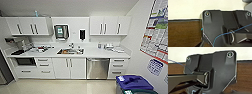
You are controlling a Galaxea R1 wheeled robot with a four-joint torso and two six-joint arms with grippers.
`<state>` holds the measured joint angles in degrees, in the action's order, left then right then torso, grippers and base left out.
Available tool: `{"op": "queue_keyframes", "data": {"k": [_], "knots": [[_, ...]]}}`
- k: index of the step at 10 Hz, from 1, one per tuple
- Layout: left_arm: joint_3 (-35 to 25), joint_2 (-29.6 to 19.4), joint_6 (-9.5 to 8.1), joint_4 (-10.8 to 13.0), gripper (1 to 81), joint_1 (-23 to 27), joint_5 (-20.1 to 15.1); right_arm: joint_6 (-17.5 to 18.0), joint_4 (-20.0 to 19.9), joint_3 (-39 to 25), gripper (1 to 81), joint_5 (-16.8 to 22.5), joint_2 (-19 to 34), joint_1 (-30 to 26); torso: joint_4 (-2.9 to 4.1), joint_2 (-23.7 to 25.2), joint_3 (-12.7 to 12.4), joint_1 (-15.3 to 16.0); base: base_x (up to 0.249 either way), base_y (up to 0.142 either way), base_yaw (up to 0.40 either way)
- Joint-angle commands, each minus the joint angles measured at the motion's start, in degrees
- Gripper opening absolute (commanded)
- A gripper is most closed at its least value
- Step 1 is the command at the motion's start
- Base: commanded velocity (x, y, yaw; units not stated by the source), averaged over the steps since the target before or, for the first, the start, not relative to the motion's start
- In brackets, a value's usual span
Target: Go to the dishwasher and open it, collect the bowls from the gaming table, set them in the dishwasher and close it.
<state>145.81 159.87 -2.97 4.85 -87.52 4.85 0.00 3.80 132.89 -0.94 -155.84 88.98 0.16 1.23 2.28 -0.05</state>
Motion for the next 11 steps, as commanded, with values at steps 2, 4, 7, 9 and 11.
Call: {"op": "queue_keyframes", "data": {"k": [2, 4, 7, 9, 11], "knots": [[0.1, -0.9, 0.16, 0.2, 81.1, 3.4, -2.2, 0.1, -0.3, -0.5, 81.1, 3.0, 1.6, -3.1, 0.0, 0.0, 0.0, 0.1, 0.149, 0.0, 0.0], [0.1, -0.9, 0.16, 0.2, 81.1, 3.5, -2.2, 0.1, -0.5, -0.5, 81.1, 3.0, 1.6, -3.2, 0.0, -0.1, 0.0, 0.2, 0.149, 0.0, 0.0], [0.1, -1.0, 0.16, 0.2, 81.1, 3.5, -2.2, 0.1, -0.6, -0.5, 81.1, 3.0, 1.6, -3.2, 0.0, 0.0, 0.0, 0.1, 0.149, 0.0, 0.0], [0.1, -0.9, 0.16, 0.5, 81.1, 3.5, -2.2, 0.1, -0.7, -0.5, 81.1, 3.0, 1.6, -3.2, 0.0, 0.0, 0.0, 0.1, 0.149, 0.0, 0.0], [0.1, -0.9, 0.16, 0.6, 81.1, 3.5, -2.2, 0.1, -0.7, -0.5, 81.1, 2.9, 1.5, -3.1, 0.0, 0.0, 0.0, 0.1, 0.149, 0.0, 0.0]]}}
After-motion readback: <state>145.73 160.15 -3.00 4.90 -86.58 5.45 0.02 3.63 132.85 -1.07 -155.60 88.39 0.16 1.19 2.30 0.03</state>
